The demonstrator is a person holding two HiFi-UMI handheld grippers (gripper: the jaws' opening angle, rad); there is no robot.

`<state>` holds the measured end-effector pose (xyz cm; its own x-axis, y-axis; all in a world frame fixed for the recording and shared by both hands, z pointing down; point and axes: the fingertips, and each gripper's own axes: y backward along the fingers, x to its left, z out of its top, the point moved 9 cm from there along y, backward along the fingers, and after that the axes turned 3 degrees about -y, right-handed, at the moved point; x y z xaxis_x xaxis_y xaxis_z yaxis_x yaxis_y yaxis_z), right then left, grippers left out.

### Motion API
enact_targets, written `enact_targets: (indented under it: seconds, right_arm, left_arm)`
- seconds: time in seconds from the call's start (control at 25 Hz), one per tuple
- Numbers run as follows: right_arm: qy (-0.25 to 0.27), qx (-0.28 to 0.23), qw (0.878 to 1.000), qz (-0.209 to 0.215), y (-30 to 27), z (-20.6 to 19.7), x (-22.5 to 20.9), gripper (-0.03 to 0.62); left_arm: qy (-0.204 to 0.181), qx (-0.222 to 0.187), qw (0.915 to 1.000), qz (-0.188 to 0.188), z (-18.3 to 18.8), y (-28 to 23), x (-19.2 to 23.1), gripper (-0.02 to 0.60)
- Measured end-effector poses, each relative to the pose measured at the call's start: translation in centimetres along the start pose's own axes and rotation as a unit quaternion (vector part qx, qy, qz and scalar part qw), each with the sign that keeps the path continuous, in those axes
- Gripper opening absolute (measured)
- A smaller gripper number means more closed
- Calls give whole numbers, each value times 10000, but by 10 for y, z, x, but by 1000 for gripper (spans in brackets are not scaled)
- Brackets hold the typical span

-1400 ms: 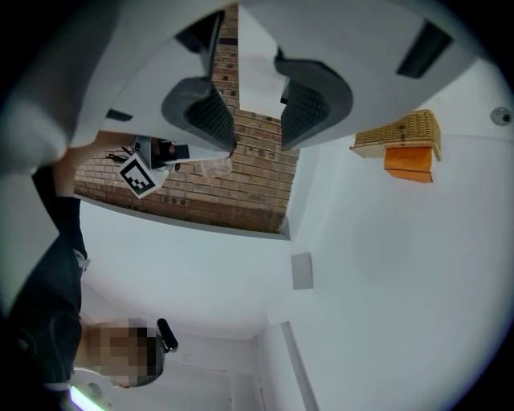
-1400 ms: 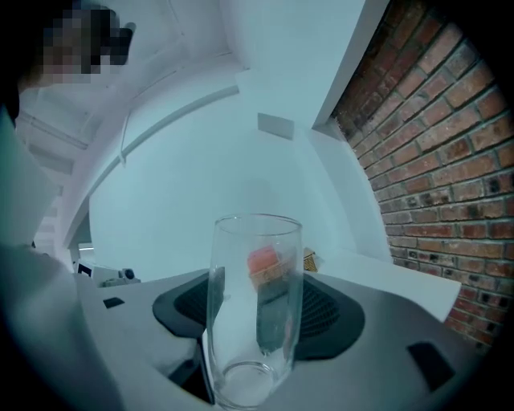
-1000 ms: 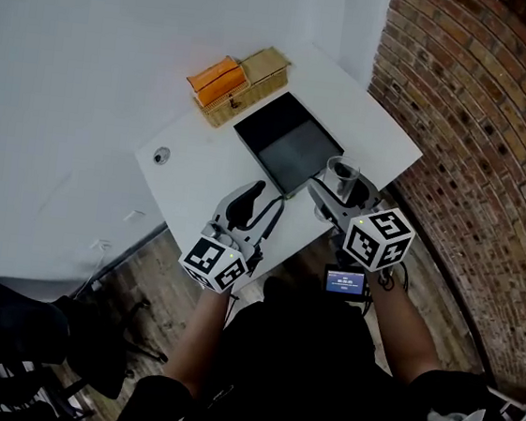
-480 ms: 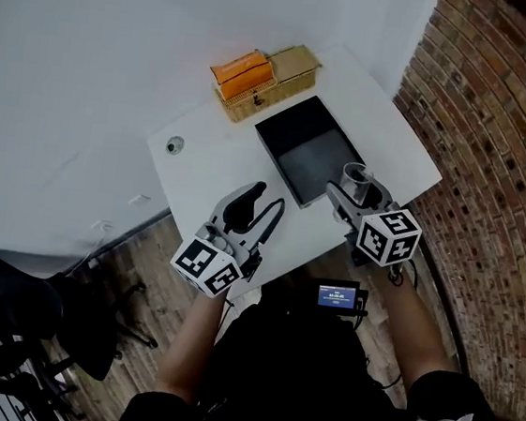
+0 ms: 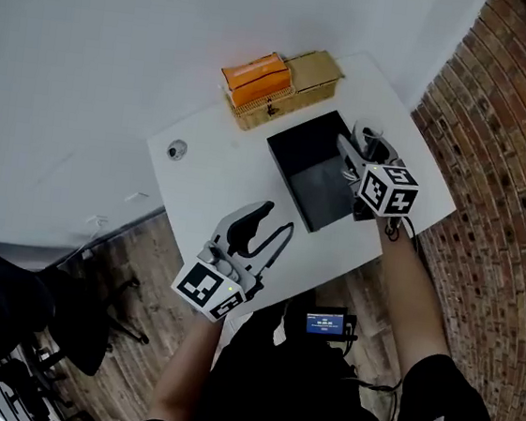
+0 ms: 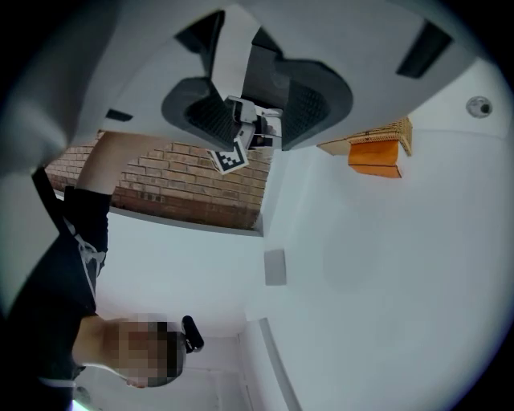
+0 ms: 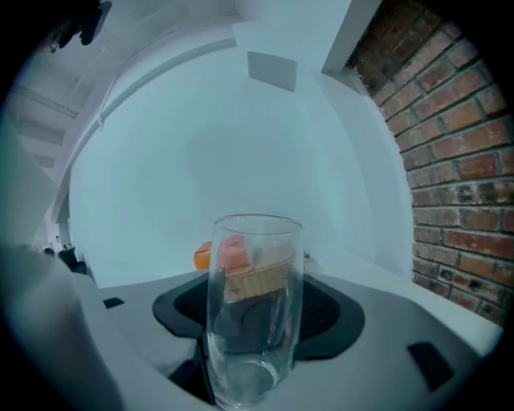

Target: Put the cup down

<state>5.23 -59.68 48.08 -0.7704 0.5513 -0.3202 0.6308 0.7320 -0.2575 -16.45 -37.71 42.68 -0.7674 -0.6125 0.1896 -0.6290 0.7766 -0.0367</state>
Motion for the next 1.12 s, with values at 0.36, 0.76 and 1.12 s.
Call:
enact_targets:
  seconds: [0.36,0.76,1.12]
  right_arm:
    - [155,-330,9993,-76,-86,2,0,284]
    - [1497,-779,9854,-234,-88,-17,17,284]
    - [1644,-455,9853,-98,-80,-25,17,284]
  left_arm:
    - [117,180,9994,256,-5,12,14,192]
    - [183,387,9988,248,-14,12,23,192]
    - [131,356,9993,11,-12,1,8,192]
